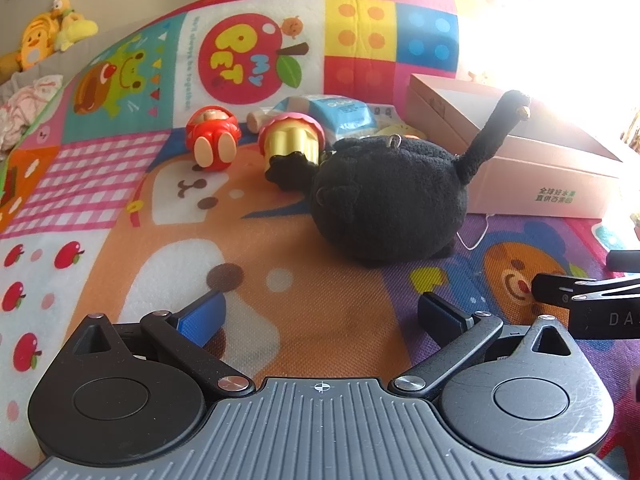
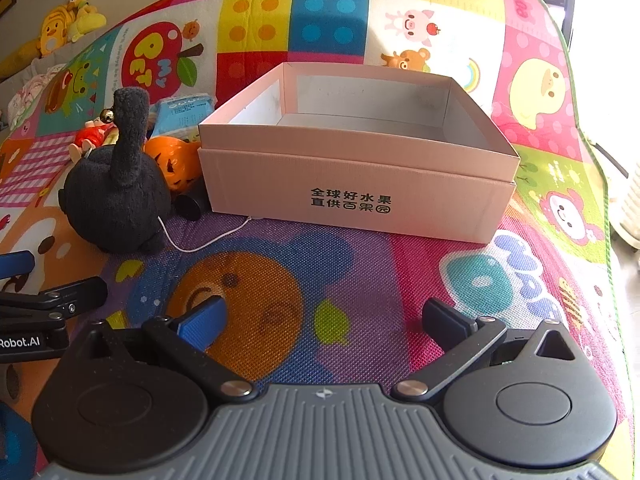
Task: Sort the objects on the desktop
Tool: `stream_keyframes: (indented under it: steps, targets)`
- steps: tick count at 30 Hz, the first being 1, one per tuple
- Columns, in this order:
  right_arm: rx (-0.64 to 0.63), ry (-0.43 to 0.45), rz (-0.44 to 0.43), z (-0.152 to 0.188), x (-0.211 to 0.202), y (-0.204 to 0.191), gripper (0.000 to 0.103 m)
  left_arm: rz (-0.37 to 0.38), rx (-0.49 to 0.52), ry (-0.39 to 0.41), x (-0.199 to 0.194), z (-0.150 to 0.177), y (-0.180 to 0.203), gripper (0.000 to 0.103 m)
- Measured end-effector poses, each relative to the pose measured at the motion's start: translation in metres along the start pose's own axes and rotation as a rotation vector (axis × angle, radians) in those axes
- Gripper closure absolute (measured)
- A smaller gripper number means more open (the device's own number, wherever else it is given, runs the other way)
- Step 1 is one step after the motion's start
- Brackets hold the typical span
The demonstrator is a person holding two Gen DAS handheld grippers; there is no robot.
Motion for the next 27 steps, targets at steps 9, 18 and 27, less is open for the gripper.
stream_keyframes:
  steps: [9, 18, 27]
  targets:
    - [-0.014, -0.003, -0.010, 0.000, -0.001, -0.001, 0.000, 0.019, 0.013, -0.003, -0.001, 0.003, -0.003, 0.000]
    - [-0.375, 0.123, -0.171, -0.016, -0.024, -0.065, 0.000, -0.019, -0.161, 0.113, -0.023, -0.029, -0.075, 0.000]
    - [-0.492, 0.130, -0.195, -0.043, 0.031, -0.135, 0.008, -0.036, -0.333, 0.177, -0.031, -0.057, -0.126, 0.000]
Point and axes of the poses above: each gripper's, at about its wrist camera, not at the fingertips, and x roughly the way its jaws point, y to its right, z to its underside, the point moved 4 cm from there along x, roughly the way its jaws point, and after that the axes turned 15 degrees about -z, right-handed, at the moved point
